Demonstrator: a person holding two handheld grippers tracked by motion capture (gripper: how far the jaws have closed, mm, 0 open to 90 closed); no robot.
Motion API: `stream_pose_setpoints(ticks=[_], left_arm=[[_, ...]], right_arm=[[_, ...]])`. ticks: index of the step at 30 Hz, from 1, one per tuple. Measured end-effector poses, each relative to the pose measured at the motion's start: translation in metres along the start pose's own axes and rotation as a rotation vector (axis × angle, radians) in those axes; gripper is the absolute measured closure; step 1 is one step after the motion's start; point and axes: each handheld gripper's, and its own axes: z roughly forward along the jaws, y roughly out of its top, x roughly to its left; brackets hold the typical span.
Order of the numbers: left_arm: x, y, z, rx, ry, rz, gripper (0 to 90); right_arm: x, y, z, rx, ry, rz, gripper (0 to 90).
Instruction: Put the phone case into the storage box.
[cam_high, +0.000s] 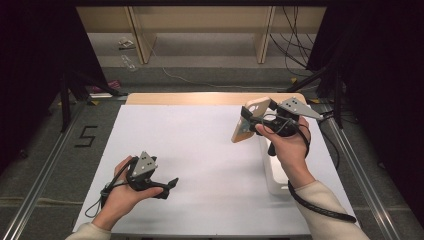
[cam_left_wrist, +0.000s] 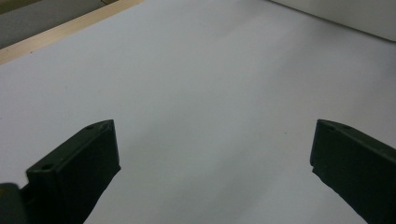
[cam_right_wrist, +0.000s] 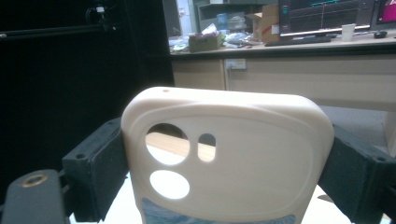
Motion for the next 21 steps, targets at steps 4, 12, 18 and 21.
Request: stream_pose_setpoints(ticks=[4, 12, 18, 21], left_arm=[[0.0001, -0.0002, 0.0001, 0.001, 0.000, 0.000, 0.5], [0.0003, -0.0004, 0.0004, 0.000, 0.000, -0.001, 0.5], [0.0003, -0.0002, 0.0000, 0.000, -0.001, -0.002, 0.5], [0.0004, -0.0002, 0.0000, 0.001, 0.000, -0.001, 0.5]], right_arm=[[-0.0016, 0.0009, -0.0008, -0.004, -0.006, 0.000, 12.1], [-0.0047, 0.0029, -0.0024, -0.010, -0.014, 0.006, 12.2], [-0.0068, 0.0043, -0.0037, -0.014, -0.019, 0.009, 12.2], [-0.0083, 0.0052, -0.0046, -0.018, -0.024, 0.007, 12.2]])
